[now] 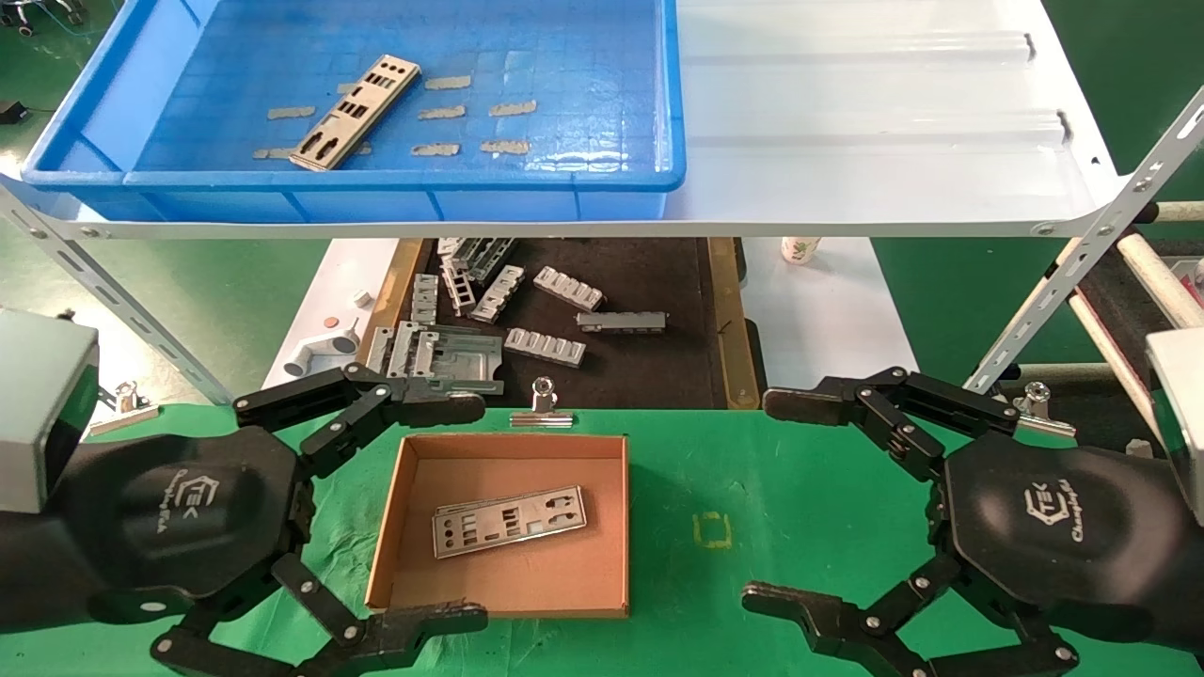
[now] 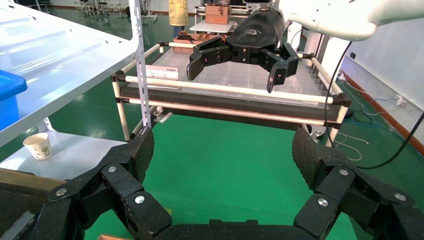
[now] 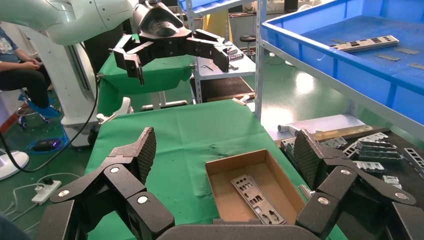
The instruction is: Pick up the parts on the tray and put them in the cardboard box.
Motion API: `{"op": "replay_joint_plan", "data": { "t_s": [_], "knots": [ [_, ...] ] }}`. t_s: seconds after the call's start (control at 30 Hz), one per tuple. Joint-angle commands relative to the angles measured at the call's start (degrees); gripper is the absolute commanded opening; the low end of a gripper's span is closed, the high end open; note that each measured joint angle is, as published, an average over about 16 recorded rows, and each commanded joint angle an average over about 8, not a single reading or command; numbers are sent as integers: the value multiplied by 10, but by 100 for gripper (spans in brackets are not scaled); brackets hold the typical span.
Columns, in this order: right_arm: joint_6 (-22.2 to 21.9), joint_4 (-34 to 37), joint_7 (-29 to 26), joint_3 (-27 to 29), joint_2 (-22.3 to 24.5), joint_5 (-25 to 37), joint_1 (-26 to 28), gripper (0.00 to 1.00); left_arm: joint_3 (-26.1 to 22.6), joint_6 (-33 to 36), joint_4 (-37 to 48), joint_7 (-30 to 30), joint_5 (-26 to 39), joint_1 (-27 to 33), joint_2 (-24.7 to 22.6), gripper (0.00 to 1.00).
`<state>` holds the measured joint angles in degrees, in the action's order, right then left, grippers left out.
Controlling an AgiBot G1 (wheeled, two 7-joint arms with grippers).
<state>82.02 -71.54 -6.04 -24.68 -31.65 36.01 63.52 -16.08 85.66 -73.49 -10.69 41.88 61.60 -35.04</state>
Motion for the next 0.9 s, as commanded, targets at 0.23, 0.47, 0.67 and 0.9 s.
{"op": "replay_joint_plan", "data": {
  "t_s": [0.23, 0.47, 0.67, 0.9],
  "knots": [
    [0, 0, 0, 0, 0, 0, 0, 100, 0, 0, 0, 0, 0, 0, 0, 100],
    [0, 0, 0, 0, 0, 0, 0, 100, 0, 0, 0, 0, 0, 0, 0, 100],
    [0, 0, 0, 0, 0, 0, 0, 100, 0, 0, 0, 0, 0, 0, 0, 100],
    [0, 0, 0, 0, 0, 0, 0, 100, 0, 0, 0, 0, 0, 0, 0, 100]
  ]
}}
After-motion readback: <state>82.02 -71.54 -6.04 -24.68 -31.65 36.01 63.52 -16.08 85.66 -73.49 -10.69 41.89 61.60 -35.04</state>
